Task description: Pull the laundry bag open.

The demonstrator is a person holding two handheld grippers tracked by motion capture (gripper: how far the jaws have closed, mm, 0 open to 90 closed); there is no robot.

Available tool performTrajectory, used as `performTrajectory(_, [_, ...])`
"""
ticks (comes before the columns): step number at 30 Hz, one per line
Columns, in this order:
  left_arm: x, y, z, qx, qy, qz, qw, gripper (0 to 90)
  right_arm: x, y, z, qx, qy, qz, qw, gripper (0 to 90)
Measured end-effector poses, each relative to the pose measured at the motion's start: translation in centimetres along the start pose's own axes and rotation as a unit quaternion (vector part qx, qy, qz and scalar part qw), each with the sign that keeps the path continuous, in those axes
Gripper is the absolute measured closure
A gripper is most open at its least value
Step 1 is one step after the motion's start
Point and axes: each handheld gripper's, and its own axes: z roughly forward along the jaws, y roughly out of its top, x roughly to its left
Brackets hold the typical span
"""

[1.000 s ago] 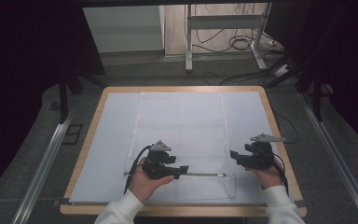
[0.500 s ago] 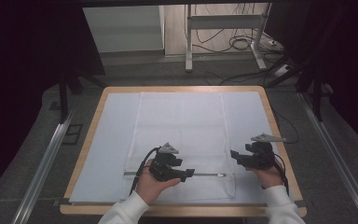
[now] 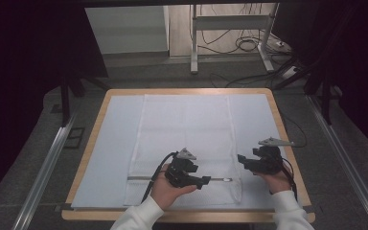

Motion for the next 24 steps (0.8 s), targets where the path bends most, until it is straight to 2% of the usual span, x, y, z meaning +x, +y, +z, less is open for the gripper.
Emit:
performTrajectory(9, [-0.6, 0.7, 1.0, 0.005, -0.011, -0.002, 0.9999, 35.8, -0.1, 0.0, -0.1, -0.001, -0.005, 0.004, 1.0, 27.4])
performTrajectory(24, [-1.0, 1.2, 3.6, 0.032, -0.024, -0.008, 0.9992, 38.6, -0.6, -0.1, -0.3, -0.004, -0.018, 0.009, 0.9998, 27.7])
